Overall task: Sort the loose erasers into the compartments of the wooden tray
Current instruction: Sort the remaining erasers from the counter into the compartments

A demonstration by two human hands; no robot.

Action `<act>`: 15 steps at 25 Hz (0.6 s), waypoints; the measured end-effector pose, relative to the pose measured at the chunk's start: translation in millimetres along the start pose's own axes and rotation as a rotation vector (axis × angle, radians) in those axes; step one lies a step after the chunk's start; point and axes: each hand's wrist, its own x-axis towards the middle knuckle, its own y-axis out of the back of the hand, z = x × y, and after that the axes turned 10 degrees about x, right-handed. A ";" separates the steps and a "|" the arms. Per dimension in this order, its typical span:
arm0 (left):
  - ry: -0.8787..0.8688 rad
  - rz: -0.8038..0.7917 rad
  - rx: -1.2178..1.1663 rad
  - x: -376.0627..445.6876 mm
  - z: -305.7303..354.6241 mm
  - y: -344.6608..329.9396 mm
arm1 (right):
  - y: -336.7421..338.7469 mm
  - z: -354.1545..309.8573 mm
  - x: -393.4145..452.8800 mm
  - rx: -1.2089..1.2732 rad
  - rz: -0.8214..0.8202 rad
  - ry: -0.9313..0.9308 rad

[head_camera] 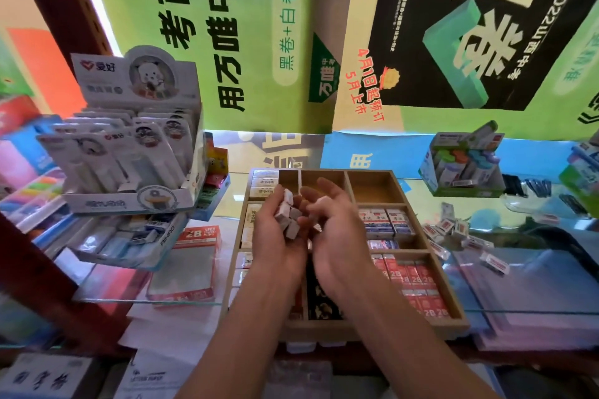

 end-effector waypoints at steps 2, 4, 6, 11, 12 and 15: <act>-0.035 -0.044 0.054 8.0 9.3 5.3 | 2.8 -4.1 9.1 -0.218 -0.045 0.095; -0.118 -0.029 0.204 19.2 22.7 11.6 | 8.7 -20.6 31.8 -0.496 -0.084 0.233; -0.223 0.068 0.413 33.1 35.1 20.9 | 11.6 -44.2 65.0 -0.905 -0.152 0.300; -0.311 0.070 0.706 30.7 37.4 30.0 | 5.6 -58.6 137.3 -1.709 -0.263 0.303; -0.337 0.040 0.767 28.7 34.9 29.5 | 4.1 -56.0 144.7 -1.682 -0.285 0.246; -0.387 0.033 0.780 29.2 32.9 30.1 | 4.3 -46.9 157.0 -1.722 -0.376 0.229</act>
